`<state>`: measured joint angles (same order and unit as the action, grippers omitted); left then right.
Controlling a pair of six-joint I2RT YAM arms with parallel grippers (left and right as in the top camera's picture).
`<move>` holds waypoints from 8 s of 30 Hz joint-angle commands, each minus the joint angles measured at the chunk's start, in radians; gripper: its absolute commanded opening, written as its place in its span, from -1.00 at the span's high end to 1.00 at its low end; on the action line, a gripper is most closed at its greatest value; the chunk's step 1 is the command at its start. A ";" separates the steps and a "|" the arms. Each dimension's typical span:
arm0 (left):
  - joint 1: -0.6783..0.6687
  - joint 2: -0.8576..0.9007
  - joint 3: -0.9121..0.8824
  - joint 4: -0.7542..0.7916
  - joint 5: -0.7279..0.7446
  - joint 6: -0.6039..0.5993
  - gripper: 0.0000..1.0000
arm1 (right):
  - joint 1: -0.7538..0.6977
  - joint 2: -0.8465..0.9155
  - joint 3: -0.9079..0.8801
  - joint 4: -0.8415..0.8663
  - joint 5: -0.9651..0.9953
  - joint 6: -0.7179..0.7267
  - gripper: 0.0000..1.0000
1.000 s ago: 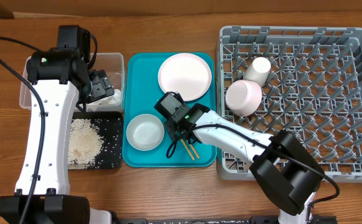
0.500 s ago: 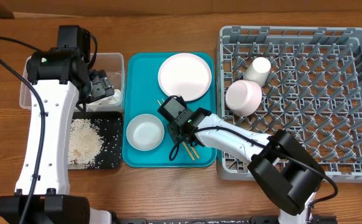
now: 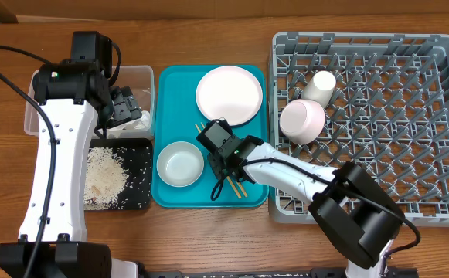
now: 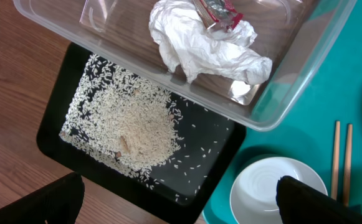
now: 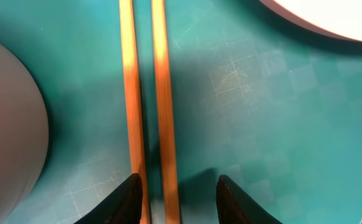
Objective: Sort waste into correct bins and load items into the dishwasher
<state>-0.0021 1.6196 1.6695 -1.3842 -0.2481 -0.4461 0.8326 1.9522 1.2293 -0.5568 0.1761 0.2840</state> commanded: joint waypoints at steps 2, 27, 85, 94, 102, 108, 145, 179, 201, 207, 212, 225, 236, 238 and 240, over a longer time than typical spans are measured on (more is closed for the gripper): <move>0.002 -0.004 0.010 0.002 -0.013 -0.004 -1.00 | -0.005 -0.009 -0.032 -0.001 0.016 -0.004 0.19; 0.002 -0.004 0.010 0.002 -0.013 -0.004 -1.00 | -0.011 -0.009 -0.032 0.032 0.018 -0.003 0.03; 0.002 -0.004 0.010 0.002 -0.013 -0.004 -1.00 | -0.021 -0.057 -0.032 -0.005 -0.039 -0.003 0.52; 0.002 -0.004 0.010 0.002 -0.013 -0.004 -1.00 | -0.021 -0.057 -0.032 -0.010 -0.039 -0.003 0.50; 0.002 -0.004 0.010 0.002 -0.013 -0.004 -1.00 | -0.021 -0.048 -0.032 -0.009 -0.038 -0.004 0.37; 0.002 -0.004 0.010 0.002 -0.013 -0.003 -1.00 | -0.021 -0.013 -0.032 0.000 -0.038 -0.026 0.34; 0.002 -0.004 0.010 0.002 -0.013 -0.003 -1.00 | -0.055 -0.078 -0.039 -0.012 -0.073 -0.026 0.35; 0.002 -0.004 0.010 0.002 -0.013 -0.003 -1.00 | -0.054 -0.076 -0.054 0.008 -0.100 -0.026 0.36; 0.002 -0.004 0.010 0.002 -0.013 -0.003 -1.00 | -0.054 -0.076 -0.124 0.085 -0.098 -0.026 0.71; 0.002 -0.004 0.010 0.002 -0.013 -0.004 -1.00 | -0.054 -0.077 -0.122 0.072 -0.165 -0.029 0.71; 0.002 -0.004 0.010 0.002 -0.013 -0.004 -1.00 | -0.054 -0.077 -0.122 0.056 -0.179 -0.076 0.65; 0.002 -0.004 0.010 0.002 -0.013 -0.004 -1.00 | -0.054 -0.164 0.014 -0.053 -0.202 -0.080 0.92; 0.002 -0.004 0.010 0.002 -0.013 -0.003 -1.00 | -0.136 -0.465 0.100 -0.224 -0.211 -0.079 0.92; 0.002 -0.004 0.010 0.002 -0.013 -0.004 -1.00 | -0.190 -0.495 0.100 -0.291 -0.203 -0.071 0.92; 0.002 -0.004 0.010 0.002 -0.013 -0.004 -1.00 | -0.261 -0.509 0.100 -0.364 -0.201 -0.051 0.92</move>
<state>-0.0021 1.6196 1.6695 -1.3838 -0.2481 -0.4461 0.6487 1.4563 1.3243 -0.8780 -0.0406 0.2111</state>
